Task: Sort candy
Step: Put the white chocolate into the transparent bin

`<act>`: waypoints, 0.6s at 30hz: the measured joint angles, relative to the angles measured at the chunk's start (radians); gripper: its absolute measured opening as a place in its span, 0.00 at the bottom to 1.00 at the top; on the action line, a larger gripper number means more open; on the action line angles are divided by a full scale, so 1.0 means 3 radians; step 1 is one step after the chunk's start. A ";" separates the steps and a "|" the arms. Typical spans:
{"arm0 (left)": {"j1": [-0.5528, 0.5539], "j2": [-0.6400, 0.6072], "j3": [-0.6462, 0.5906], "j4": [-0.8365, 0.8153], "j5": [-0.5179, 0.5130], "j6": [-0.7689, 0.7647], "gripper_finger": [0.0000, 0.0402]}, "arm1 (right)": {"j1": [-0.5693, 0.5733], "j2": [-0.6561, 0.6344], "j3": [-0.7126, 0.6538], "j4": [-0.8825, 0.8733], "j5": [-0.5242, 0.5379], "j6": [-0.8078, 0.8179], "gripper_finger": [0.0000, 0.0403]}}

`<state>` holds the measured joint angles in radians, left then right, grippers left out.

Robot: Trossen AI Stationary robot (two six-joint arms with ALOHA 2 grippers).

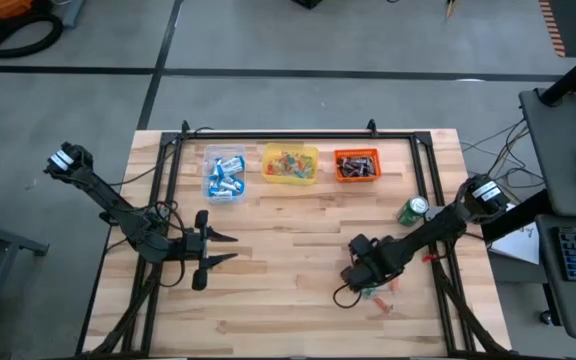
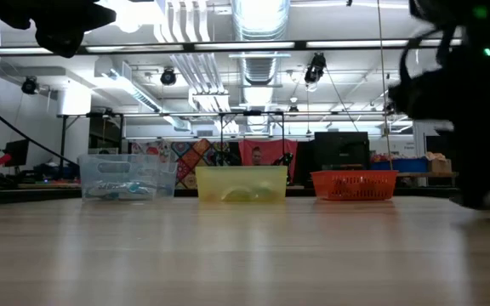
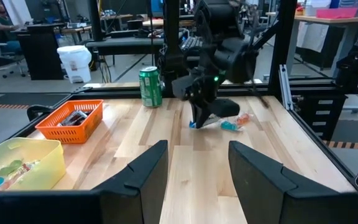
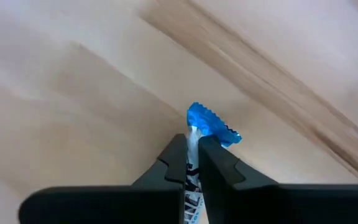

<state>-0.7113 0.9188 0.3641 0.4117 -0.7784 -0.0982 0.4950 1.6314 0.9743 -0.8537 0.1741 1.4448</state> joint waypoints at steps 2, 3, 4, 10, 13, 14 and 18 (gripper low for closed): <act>0.0000 0.0000 0.0000 -0.0001 0.0000 0.0000 0.38 | 0.0000 -0.0025 0.0087 0.0105 0.0134 -0.0098 0.04; 0.0000 0.0000 0.0000 0.0000 0.0000 0.0000 0.38 | 0.0000 -0.0040 0.0133 0.0185 0.0221 -0.0183 0.04; 0.0000 0.0000 0.0000 -0.0001 -0.0001 0.0000 0.38 | 0.0000 -0.0047 0.0172 0.0285 0.0311 -0.0279 0.04; 0.0000 0.0000 0.0000 0.0011 -0.0001 0.0000 0.38 | -0.0016 -0.0114 0.0322 0.1290 0.0815 -0.1201 0.03; -0.0001 0.0000 0.0000 0.0072 0.0001 0.0000 0.38 | -0.0042 -0.0110 0.0308 0.2195 0.0957 -0.1960 0.03; -0.0001 0.0000 0.0000 0.0109 0.0005 0.0000 0.38 | -0.0059 -0.0095 0.0299 0.2524 0.0968 -0.2227 0.03; 0.0000 0.0031 0.0000 0.0320 0.0389 -0.0011 0.38 | -0.0139 0.0024 0.0214 0.4005 0.0813 -0.3396 0.03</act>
<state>-0.7111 0.9281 0.3641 0.5077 -0.6617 -0.1017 0.4533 1.6388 1.0384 0.3477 0.4180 0.4260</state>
